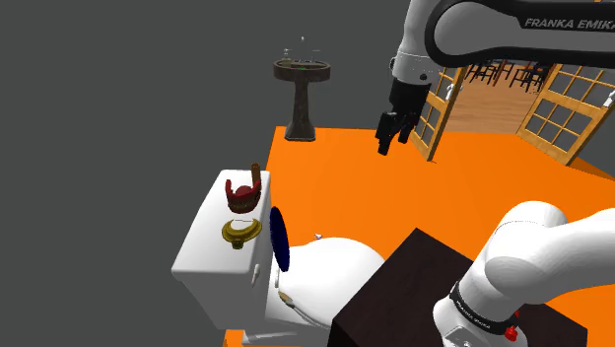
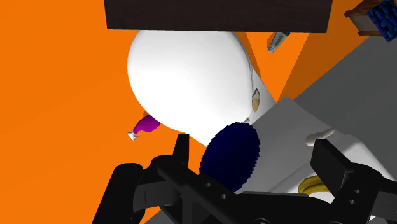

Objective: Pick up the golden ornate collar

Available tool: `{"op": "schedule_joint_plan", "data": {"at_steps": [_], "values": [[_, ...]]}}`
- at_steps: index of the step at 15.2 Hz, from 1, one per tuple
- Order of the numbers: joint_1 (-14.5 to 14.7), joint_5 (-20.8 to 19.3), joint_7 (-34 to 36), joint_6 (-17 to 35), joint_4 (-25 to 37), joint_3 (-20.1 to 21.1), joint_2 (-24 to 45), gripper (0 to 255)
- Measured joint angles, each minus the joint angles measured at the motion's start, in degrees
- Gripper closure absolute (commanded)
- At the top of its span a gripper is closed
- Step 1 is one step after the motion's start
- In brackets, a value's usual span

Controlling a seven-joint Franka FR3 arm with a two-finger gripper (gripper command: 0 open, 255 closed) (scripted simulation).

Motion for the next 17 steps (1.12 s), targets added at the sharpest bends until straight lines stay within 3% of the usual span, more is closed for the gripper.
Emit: {"op": "schedule_joint_plan", "data": {"at_steps": [6,17], "values": [[1.0,1.1,3.1,4.9,0.5,3.5,6.0,0],[2.8,0.1,12.9,16.8,8.6,12.8,28.1,0]]}}
